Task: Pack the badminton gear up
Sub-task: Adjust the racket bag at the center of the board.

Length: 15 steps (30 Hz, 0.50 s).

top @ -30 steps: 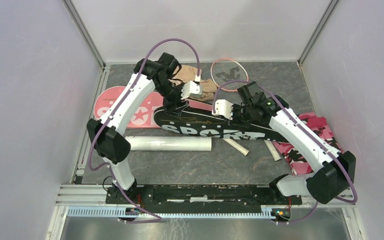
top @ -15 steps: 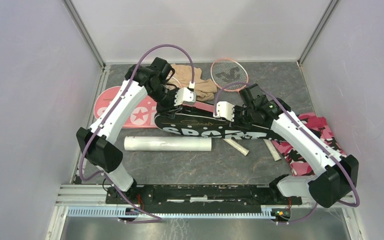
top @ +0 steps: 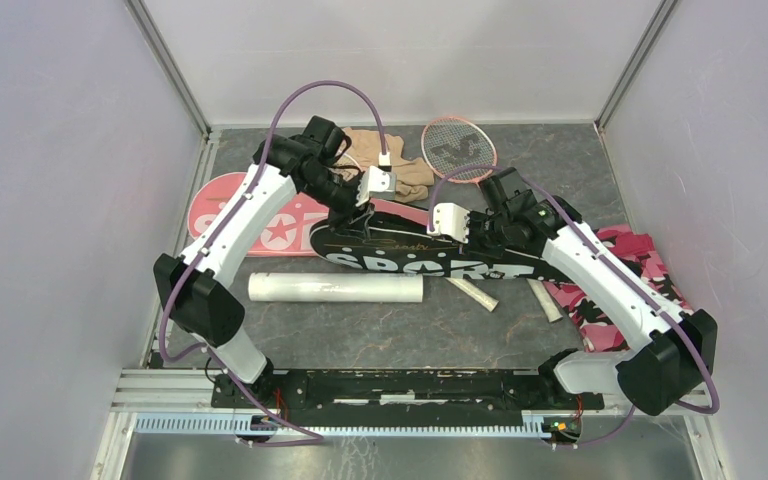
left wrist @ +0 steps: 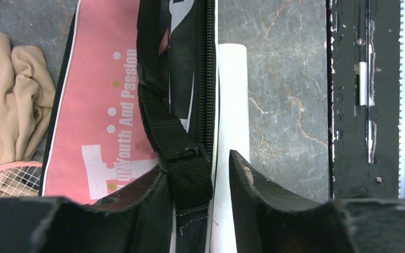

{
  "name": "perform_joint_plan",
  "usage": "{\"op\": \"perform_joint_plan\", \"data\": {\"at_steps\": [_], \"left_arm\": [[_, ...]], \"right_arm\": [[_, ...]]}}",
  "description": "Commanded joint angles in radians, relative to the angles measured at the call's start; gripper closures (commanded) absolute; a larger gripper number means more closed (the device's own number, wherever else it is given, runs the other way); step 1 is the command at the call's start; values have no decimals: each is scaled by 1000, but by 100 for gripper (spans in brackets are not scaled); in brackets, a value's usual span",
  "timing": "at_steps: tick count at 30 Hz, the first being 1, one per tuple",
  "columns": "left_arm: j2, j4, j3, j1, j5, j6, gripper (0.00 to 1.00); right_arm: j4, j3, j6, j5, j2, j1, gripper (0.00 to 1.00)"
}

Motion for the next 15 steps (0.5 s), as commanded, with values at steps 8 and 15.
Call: {"op": "perform_joint_plan", "data": {"at_steps": [8, 15], "left_arm": [[-66, 202, -2, 5, 155, -214, 72], [-76, 277, -6, 31, 172, -331, 91]], "right_arm": [[-9, -7, -32, 56, -1, -8, 100], [-6, -25, -37, 58, -14, -9, 100]]}}
